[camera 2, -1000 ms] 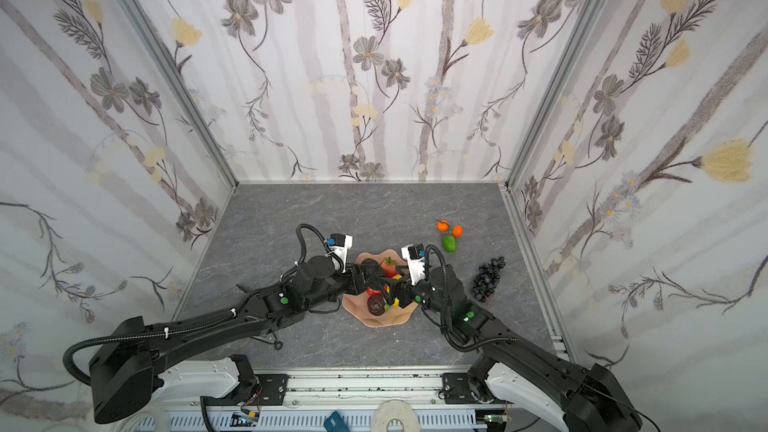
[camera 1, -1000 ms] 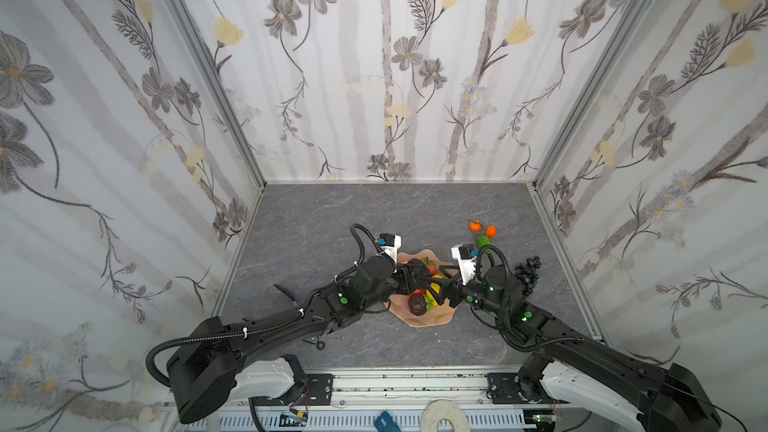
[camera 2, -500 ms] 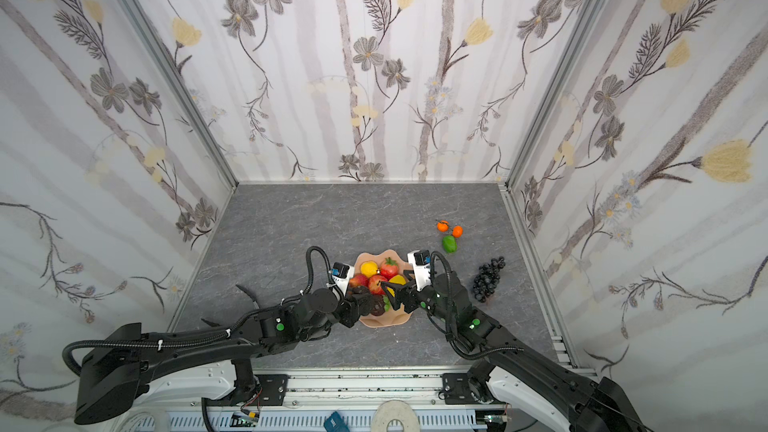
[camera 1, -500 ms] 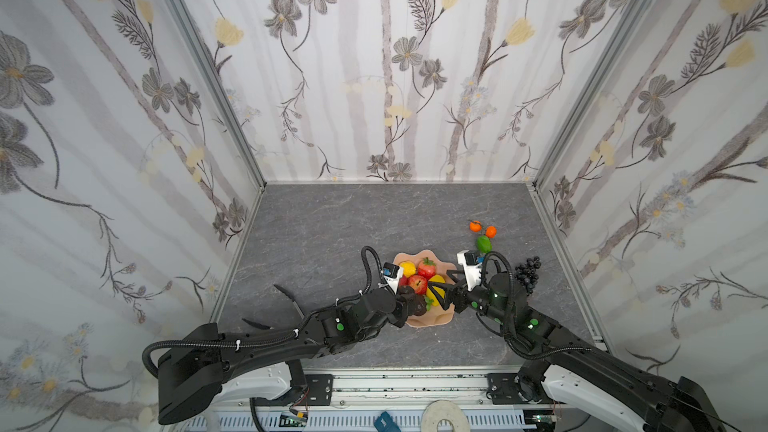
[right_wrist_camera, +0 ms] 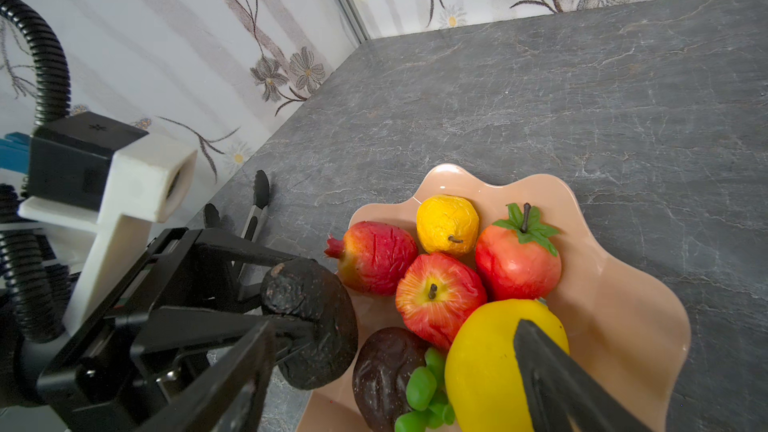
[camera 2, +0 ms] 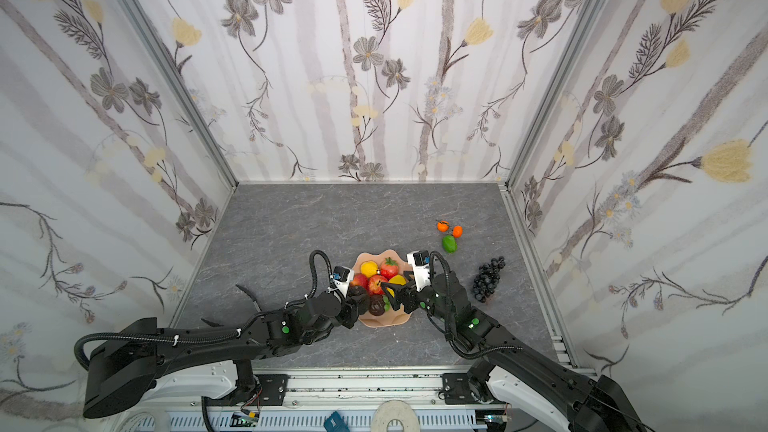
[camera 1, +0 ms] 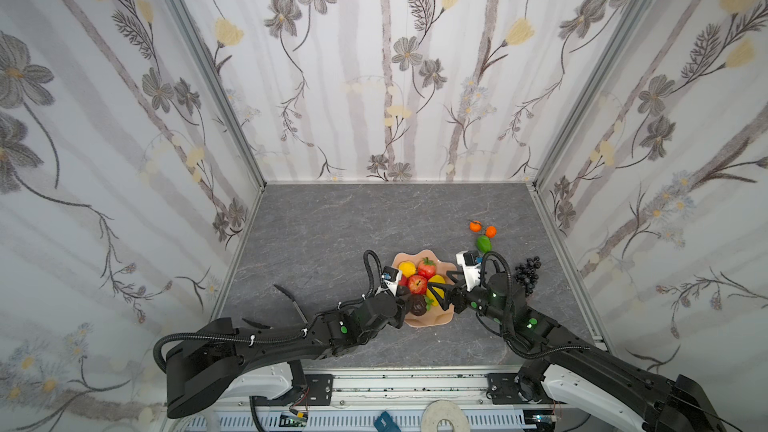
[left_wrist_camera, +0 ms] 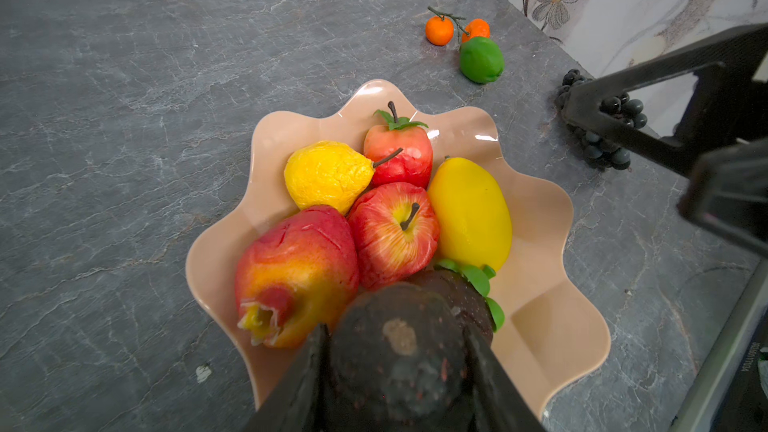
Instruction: Place and organize the fake fruits in the fruit bowl
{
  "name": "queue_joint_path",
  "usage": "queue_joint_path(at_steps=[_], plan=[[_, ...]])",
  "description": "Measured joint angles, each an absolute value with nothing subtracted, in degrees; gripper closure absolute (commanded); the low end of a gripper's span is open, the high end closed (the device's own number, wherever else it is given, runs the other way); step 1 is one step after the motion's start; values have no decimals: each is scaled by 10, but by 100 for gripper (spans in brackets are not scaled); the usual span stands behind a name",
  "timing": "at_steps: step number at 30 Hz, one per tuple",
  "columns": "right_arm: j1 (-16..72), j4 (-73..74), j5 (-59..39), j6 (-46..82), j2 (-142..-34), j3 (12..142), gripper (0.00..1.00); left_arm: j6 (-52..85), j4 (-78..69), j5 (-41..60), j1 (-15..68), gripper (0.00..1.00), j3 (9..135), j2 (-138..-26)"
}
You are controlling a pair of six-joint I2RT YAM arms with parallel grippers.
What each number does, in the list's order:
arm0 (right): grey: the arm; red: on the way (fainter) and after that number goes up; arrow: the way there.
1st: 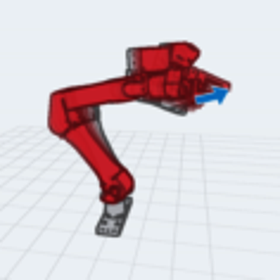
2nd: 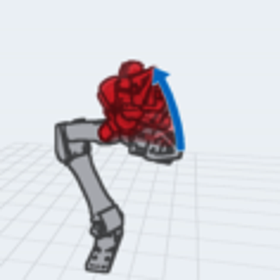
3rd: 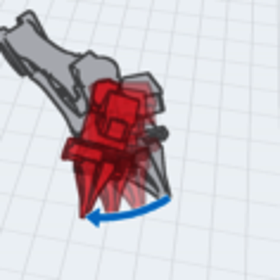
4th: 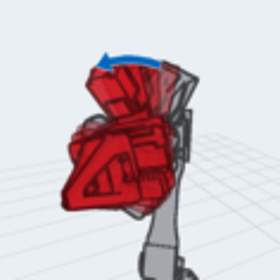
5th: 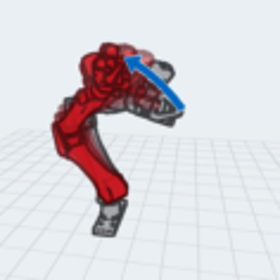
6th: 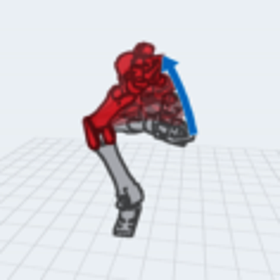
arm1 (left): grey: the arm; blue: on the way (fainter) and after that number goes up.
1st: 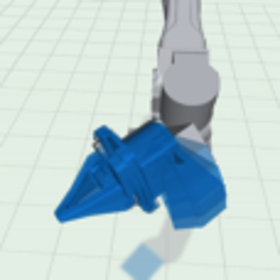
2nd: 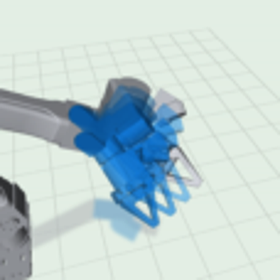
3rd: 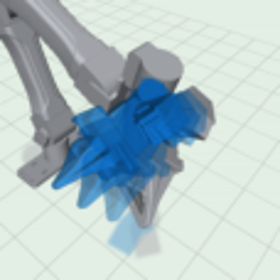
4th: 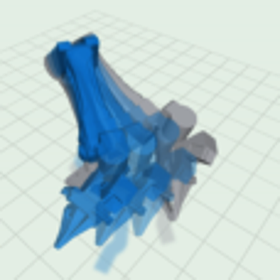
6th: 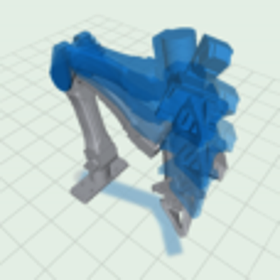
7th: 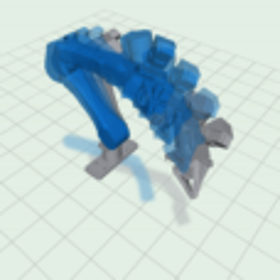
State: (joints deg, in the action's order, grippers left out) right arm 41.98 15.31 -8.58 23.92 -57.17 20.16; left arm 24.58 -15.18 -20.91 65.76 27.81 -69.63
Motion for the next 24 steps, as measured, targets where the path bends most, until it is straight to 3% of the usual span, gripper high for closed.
queue_joint_path(at_steps=[18, 24], plan=[[420, 153, -86, 239, -571, 202, 11, 235, -208, -186, 658, 57, 285, -772], [420, 152, -84, 239, -568, 202, 11, 230, -211, -189, 658, 46, 289, -778]])
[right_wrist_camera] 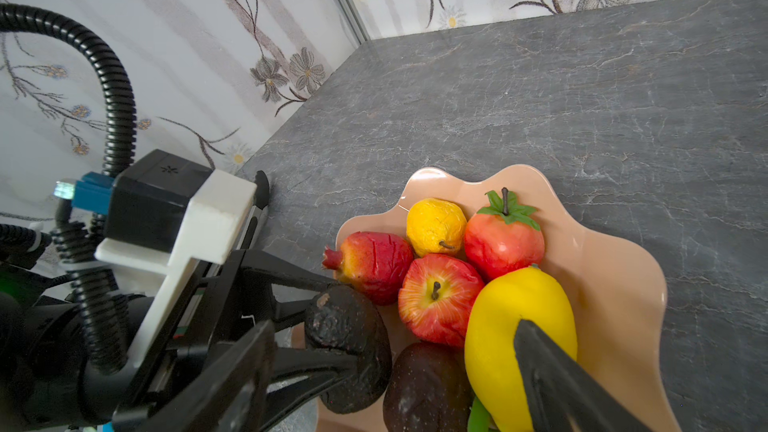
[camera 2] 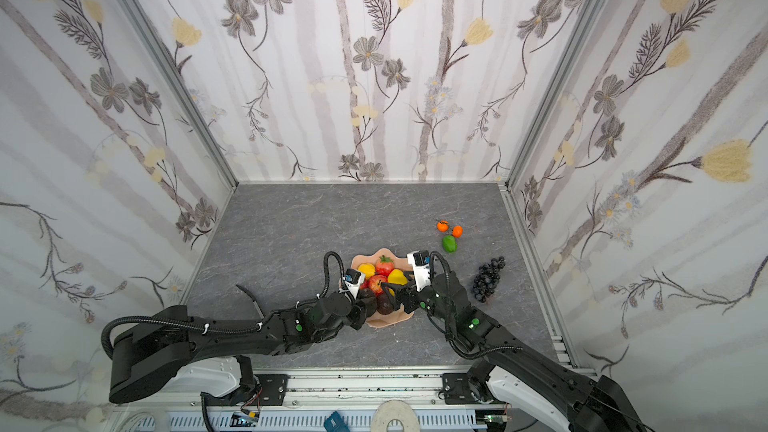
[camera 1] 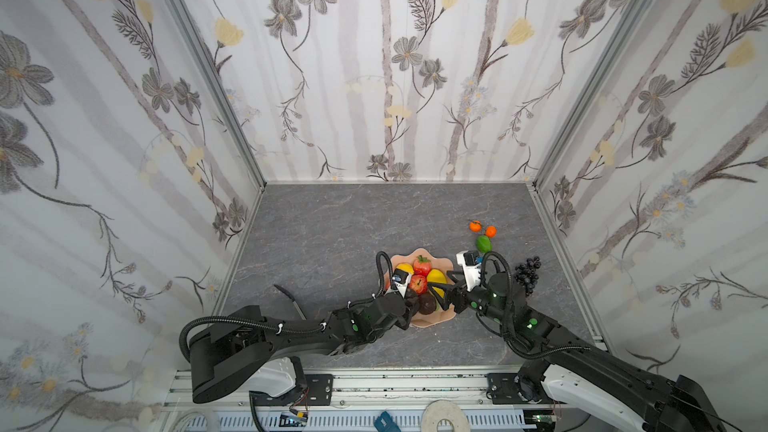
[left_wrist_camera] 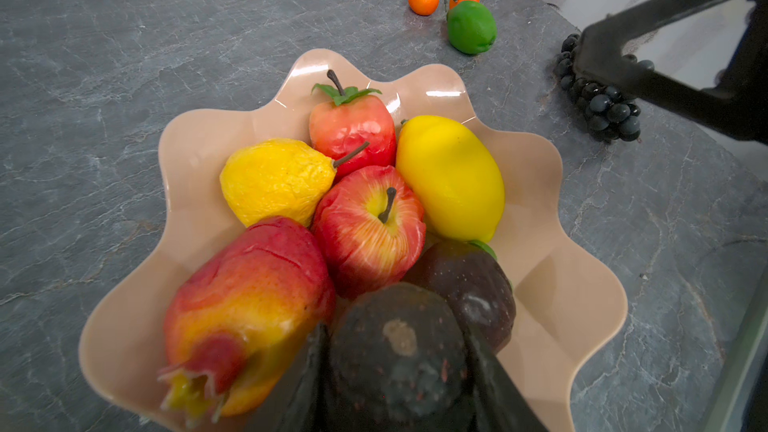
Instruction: Place and organize the fake fruits in the fruit bowl
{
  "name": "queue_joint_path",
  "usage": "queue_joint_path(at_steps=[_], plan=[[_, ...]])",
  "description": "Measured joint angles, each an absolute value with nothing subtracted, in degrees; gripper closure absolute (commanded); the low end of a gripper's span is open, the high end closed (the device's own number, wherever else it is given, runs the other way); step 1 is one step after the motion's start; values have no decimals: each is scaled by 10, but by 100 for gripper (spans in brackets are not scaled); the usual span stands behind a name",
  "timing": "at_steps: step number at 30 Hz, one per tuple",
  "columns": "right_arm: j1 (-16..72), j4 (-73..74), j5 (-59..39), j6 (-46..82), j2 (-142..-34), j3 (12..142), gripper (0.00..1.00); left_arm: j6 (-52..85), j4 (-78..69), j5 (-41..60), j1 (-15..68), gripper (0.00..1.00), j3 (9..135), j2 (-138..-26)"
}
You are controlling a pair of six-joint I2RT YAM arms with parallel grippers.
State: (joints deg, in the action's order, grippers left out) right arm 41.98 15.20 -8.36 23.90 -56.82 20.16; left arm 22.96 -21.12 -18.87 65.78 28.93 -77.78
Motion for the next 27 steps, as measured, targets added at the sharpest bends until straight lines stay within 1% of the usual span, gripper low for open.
queue_joint_path(at_steps=[7, 17, 21, 24, 27], plan=[[420, 151, -71, 239, -560, 202, 10, 237, -211, -208, 657, 31, 278, -751], [419, 147, -66, 239, -555, 203, 10, 242, -206, -223, 657, 29, 274, -732], [414, 122, -52, 237, -545, 216, 10, 242, -193, -224, 657, 28, 274, -710], [390, 97, -45, 233, -542, 234, 11, 242, -187, -225, 657, 25, 274, -682], [341, 67, -42, 225, -547, 255, 11, 240, -180, -227, 656, 21, 274, -649]])
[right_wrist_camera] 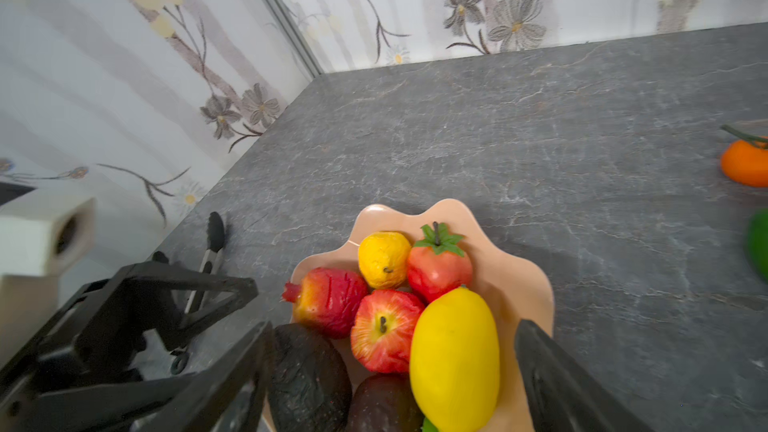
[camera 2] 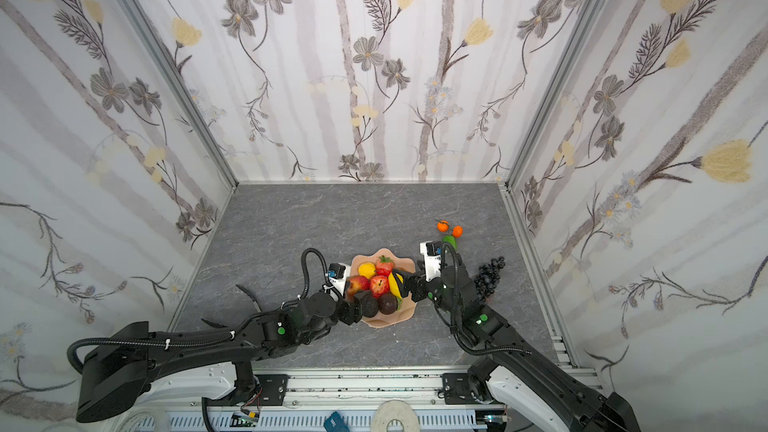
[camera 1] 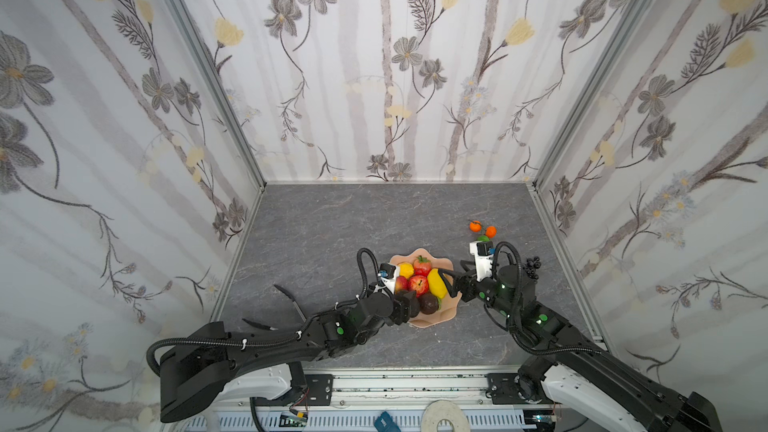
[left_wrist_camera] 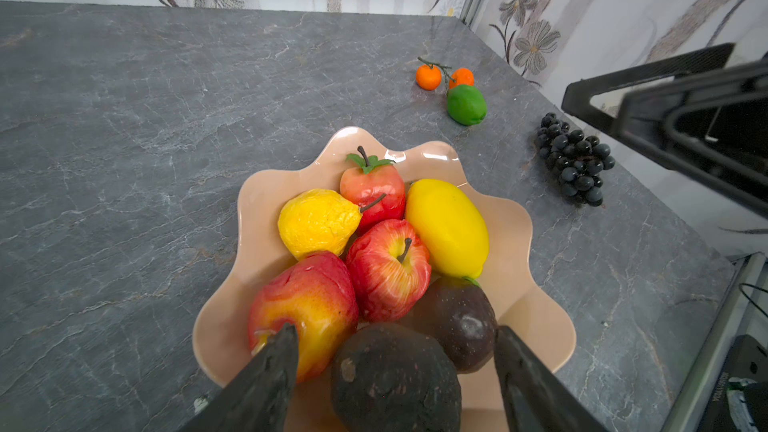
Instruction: Place and organize the fake fruits in the fruit bowl
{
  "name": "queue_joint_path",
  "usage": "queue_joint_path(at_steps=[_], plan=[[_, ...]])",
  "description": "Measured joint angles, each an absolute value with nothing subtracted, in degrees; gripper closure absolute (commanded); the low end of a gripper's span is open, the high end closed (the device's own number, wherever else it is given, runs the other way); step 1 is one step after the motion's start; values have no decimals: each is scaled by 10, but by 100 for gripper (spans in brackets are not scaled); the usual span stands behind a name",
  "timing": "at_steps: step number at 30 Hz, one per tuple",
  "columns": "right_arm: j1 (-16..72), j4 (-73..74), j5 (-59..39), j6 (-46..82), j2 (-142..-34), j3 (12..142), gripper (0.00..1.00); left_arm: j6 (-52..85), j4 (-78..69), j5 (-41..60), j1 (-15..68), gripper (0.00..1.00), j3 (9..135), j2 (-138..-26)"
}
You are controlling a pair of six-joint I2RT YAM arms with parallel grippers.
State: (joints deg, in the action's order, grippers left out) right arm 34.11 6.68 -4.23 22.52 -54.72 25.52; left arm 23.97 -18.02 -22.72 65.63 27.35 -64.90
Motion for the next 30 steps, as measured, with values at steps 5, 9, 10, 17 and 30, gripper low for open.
queue_joint_path(at_steps=[5, 9, 10, 17, 30], plan=[[228, 18, -49, 214, -602, 303, 11, 229, -157, -239, 641, 16, 271, -580], [140, -18, -71, 209, -698, 356, 11, 227, -136, -242, 606, 13, 252, -510], [119, -29, -73, 209, -728, 371, 11, 227, -128, -242, 595, 12, 246, -489], [60, -75, -89, 204, -876, 455, 13, 237, -63, -236, 527, 8, 202, -366], [38, -108, -69, 190, -1050, 577, 21, 264, 15, -203, 490, 0, 142, -252]])
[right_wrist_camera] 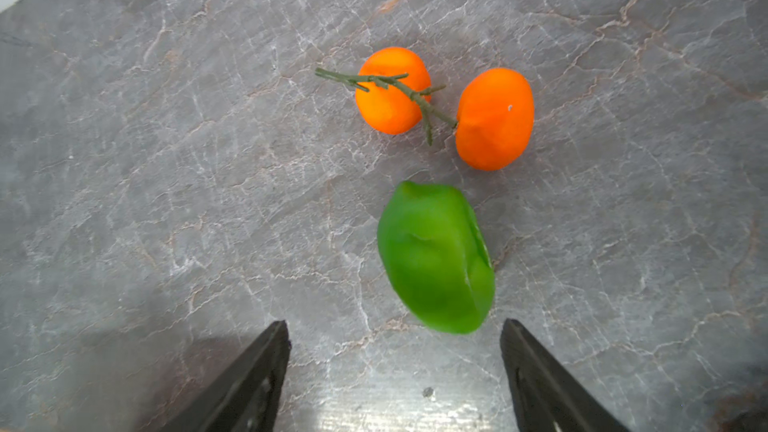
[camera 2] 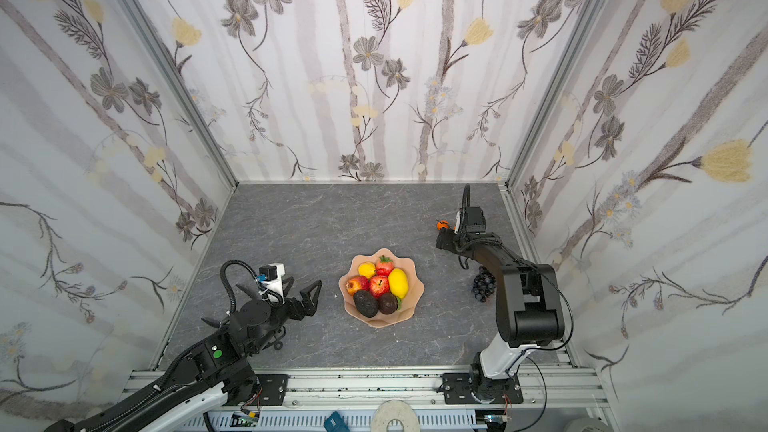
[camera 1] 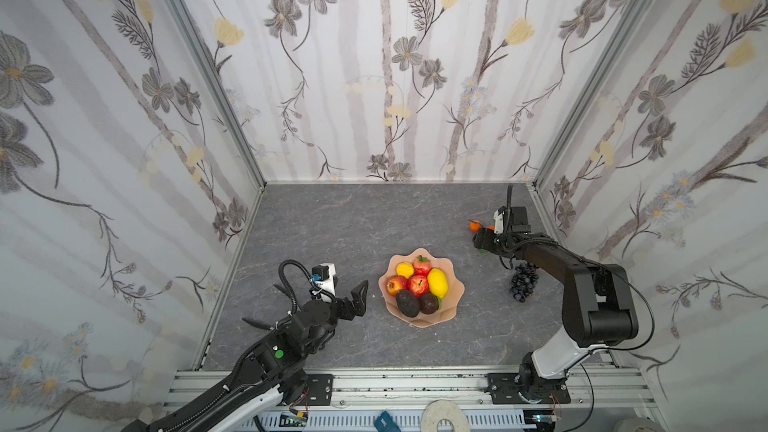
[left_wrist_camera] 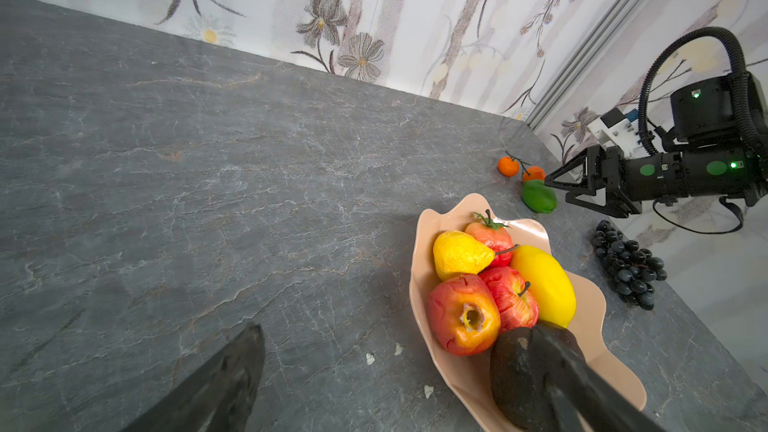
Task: Place and organize the fake fruits in the fruit bowl
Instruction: 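Withdraw the left gripper while the right gripper moves toward the green lime, then lower the right gripper onto the green lime and close on it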
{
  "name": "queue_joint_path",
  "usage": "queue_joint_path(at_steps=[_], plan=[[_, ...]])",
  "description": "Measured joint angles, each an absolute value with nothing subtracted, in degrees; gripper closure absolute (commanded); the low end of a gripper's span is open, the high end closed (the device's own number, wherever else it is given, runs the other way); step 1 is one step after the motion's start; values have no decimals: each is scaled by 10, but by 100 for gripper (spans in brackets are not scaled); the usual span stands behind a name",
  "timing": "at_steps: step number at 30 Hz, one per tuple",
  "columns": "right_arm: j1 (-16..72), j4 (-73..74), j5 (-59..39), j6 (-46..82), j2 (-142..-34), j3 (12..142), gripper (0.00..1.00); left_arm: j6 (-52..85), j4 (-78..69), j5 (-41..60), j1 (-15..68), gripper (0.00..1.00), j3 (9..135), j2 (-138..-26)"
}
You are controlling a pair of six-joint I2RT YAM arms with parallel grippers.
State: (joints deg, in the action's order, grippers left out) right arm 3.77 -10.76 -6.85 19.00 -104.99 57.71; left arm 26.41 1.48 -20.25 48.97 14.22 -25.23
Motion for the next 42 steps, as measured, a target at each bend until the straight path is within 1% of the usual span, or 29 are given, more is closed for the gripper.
queue_joint_path(at_steps=[9, 20, 36, 42], plan=[[32, -128, -43, 188, -1106, 618, 28, 265, 20, -196, 482, 0, 133, -246], [31, -131, -44, 187, -1147, 641, 37, 266, 20, -195, 475, 0, 130, -254], [31, -134, -46, 183, -1153, 650, 52, 266, 19, -192, 469, 0, 128, -260], [33, -130, -51, 179, -1123, 623, 54, 275, 19, -194, 467, 0, 129, -273]])
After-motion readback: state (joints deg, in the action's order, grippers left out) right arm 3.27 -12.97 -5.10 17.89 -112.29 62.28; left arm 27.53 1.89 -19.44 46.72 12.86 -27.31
